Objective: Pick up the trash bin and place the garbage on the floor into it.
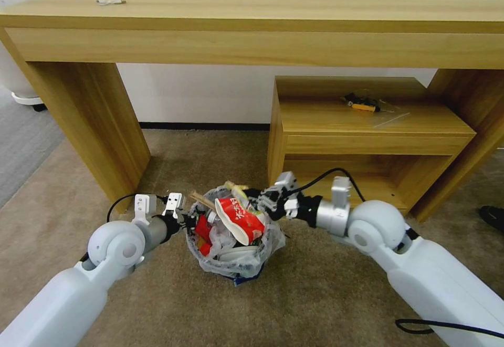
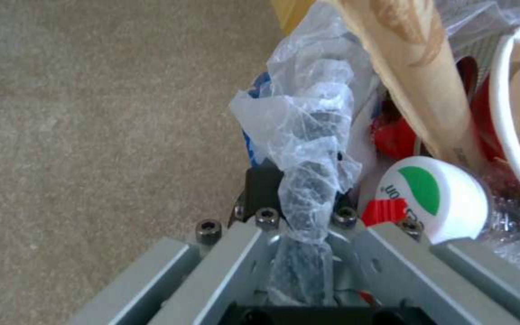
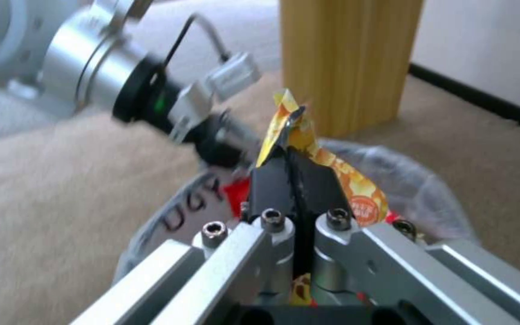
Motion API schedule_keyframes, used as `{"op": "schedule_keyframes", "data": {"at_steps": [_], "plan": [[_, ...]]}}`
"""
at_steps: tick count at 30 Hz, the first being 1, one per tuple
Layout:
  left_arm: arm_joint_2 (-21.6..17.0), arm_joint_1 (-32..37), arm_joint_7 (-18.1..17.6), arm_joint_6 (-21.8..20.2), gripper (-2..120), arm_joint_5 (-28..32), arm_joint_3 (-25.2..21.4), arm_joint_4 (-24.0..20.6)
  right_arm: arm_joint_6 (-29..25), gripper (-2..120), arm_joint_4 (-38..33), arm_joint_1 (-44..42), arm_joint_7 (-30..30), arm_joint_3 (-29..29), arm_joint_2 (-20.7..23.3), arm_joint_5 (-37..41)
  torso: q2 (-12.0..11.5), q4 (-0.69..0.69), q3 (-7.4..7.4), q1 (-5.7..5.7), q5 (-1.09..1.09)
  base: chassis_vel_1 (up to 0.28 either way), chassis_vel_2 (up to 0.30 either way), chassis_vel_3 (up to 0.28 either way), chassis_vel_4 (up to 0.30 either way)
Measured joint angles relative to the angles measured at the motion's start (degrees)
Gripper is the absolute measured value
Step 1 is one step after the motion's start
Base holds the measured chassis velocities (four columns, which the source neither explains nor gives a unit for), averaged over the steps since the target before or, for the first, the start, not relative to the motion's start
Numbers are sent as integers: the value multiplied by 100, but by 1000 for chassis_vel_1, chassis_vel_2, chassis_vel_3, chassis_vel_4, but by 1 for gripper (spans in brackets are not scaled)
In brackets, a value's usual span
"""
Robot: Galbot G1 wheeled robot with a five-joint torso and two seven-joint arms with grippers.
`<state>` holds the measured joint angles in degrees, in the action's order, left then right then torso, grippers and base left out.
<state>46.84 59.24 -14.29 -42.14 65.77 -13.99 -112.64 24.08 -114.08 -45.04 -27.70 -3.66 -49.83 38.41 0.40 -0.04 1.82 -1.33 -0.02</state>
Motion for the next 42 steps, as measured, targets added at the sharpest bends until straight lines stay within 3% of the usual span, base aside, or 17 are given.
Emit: {"op": "schedule_keyframes", "data": {"at_steps": [4,16,23,26,30,36,42], "plan": [[-61,63,-1,0,0,31,-69,-19,18,2,68,42,114,-223,-47,-374,0,1,0,0,1,0,0,0,0],[-102,264,-103,1,0,175,-300,-162,95,46,70,89,765,-271,-160,-286,0,0,-1,0,0,0,0,0,0],[-75,424,-134,1,0,111,-424,-182,-5,70,-33,-129,1320,59,-232,-28,1,0,-1,1,1,0,0,0,0],[-40,546,-131,1,0,-52,-535,-153,-129,84,-130,-452,1837,393,-242,115,1,2,-1,1,1,0,0,0,0],[-9,615,-128,1,0,-118,-640,-105,-272,97,-133,-892,2071,930,-244,57,1,-1,-1,1,2,0,0,0,0],[45,738,-126,2,0,-261,-827,37,-696,100,-104,-1602,1984,1792,-254,-283,2,1,-1,1,1,0,0,0,0],[208,1159,-40,2,0,-608,-1275,240,-1111,100,-282,-2946,1672,2897,-403,-645,1,2,-1,1,2,0,0,0,0]]}}
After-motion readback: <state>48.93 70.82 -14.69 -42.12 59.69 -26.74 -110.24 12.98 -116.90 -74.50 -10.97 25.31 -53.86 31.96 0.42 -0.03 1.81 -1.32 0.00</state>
